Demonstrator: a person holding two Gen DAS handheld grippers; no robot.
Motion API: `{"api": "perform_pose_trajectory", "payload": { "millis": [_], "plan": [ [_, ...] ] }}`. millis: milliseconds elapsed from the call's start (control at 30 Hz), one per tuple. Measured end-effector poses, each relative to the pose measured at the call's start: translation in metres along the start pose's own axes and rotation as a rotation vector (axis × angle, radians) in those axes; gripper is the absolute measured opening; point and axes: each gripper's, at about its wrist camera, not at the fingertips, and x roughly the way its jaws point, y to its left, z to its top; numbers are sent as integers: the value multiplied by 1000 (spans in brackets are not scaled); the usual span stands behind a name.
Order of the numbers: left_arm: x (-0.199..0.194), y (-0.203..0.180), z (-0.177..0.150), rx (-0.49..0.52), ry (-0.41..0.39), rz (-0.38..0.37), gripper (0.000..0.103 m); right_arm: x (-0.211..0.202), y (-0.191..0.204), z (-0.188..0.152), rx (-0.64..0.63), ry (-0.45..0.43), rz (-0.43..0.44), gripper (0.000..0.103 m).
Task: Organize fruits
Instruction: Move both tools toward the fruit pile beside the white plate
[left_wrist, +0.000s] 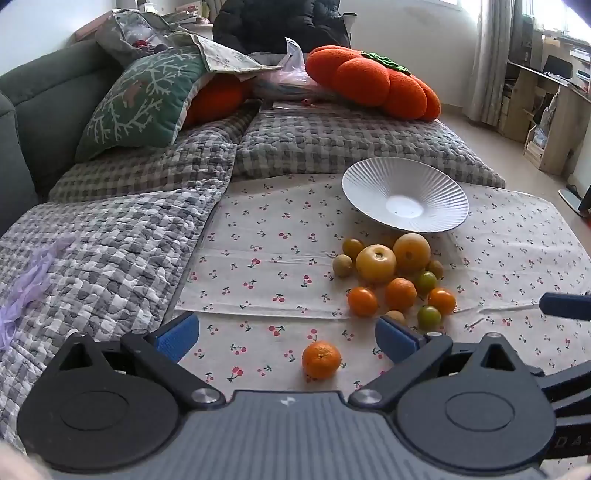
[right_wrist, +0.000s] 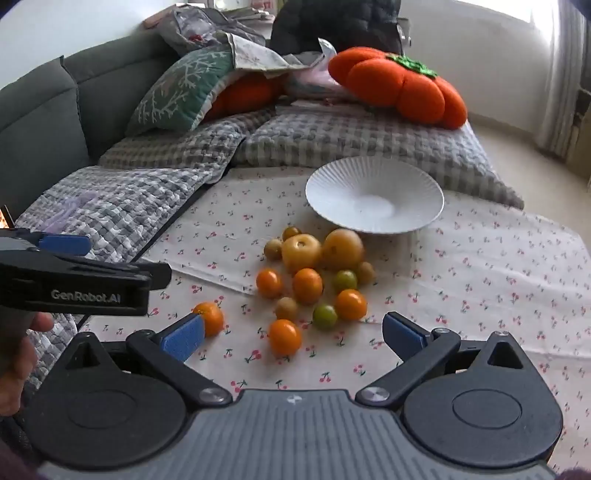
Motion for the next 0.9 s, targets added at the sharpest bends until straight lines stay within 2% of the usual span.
{"api": "perform_pose_trajectory", "payload": {
  "millis": [100, 167, 267, 333, 433, 467, 533, 633, 700, 767, 833, 900],
  "plan": [
    [1, -1, 2, 10, 0, 1, 97, -4, 1, -4, -5, -23, -8, 103],
    [4, -2, 4, 15, 2, 9, 97, 4, -6, 4, -15, -9, -28, 103],
    [7, -3, 6, 19, 5, 15, 97, 12, -5, 6, -25, 49, -34, 103],
    [10, -2, 6, 21, 11, 14, 97, 20, -11, 7, 14, 95, 3, 103],
    [19, 3, 6, 7, 31, 8, 97, 21, -19, 10, 61, 111, 9, 103],
    [22, 6, 5, 0, 38, 6, 97, 20, -19, 12, 53, 91, -2, 103],
    [28, 10, 5, -10, 49, 4, 97, 16, -18, 15, 9, 0, -37, 103],
    [35, 14, 7, -20, 67, -6, 97, 10, -25, 23, 39, -57, -15, 103],
    [40, 15, 9, -19, 78, -14, 97, 13, -31, 31, 64, -55, 38, 103],
    [45, 16, 12, -21, 87, -21, 97, 24, -37, 38, 84, 9, 76, 103],
    [52, 17, 14, -29, 104, -32, 97, 33, -43, 41, 130, 38, 86, 103],
    [60, 18, 17, -49, 120, -60, 97, 38, -45, 44, 128, 34, 48, 103]
  ]
}}
